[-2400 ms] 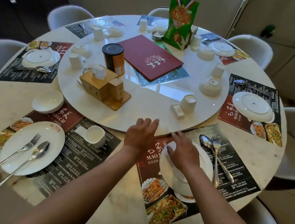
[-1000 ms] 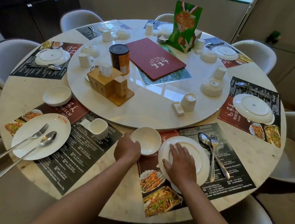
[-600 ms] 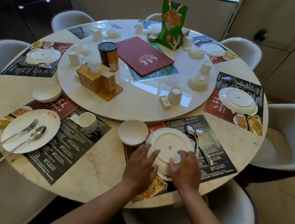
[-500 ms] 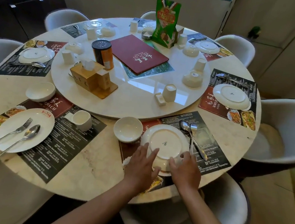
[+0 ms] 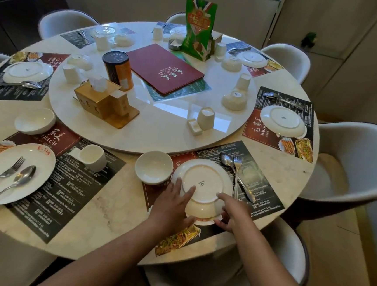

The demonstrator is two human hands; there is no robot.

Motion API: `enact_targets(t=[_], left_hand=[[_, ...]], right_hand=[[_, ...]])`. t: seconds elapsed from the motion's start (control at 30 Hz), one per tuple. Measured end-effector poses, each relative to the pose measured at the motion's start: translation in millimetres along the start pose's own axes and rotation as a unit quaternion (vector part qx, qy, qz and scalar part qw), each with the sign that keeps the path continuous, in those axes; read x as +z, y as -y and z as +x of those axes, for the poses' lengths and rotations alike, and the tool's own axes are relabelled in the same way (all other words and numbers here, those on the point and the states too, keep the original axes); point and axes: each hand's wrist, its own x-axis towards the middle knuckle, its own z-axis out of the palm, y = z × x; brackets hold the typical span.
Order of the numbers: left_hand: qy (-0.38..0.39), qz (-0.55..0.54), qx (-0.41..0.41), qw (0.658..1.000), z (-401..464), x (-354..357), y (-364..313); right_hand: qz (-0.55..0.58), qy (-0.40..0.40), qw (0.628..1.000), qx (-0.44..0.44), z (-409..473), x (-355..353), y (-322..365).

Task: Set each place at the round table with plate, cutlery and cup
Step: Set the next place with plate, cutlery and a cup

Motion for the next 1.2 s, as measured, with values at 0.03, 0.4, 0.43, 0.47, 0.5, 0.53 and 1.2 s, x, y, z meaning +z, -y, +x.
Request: enact_targets(t=[0.03, 0.4, 0.43, 0.47, 0.5, 0.53, 1.2], left_hand=[[-0.004, 0.002, 0.005, 1.000, 1, 0, 0], [-0.040, -0.030, -0.010, 0.999, -8, 9, -12], [-0.048, -0.032, -0.023, 0.998, -9, 9, -17], [-0.054, -0.029, -0.034, 0.998, -11, 10, -22], [-0.060, -0.022, -0.043, 0.997, -11, 11, -26], [-0.066, -0.015, -0.053, 0.996, -12, 13, -32], [-0.281, -0.082, -0.216, 0.932, -35, -75, -60]], right_hand=[[-0.001, -0.003, 1.000, 0.005, 1, 1, 1], [-0.015, -0.011, 1.000, 0.006, 7, -10, -3], [-0.029, -0.003, 1.000, 0.002, 10, -14, -1], [-0.039, 0.007, 0.999, -0.006, 11, -19, 0], [-0.043, 0.017, 0.999, -0.015, 12, -24, 2], [-0.050, 0.023, 0.998, -0.030, 15, -30, 4], [-0.238, 0.077, 0.856, -0.452, -13, -63, 73]])
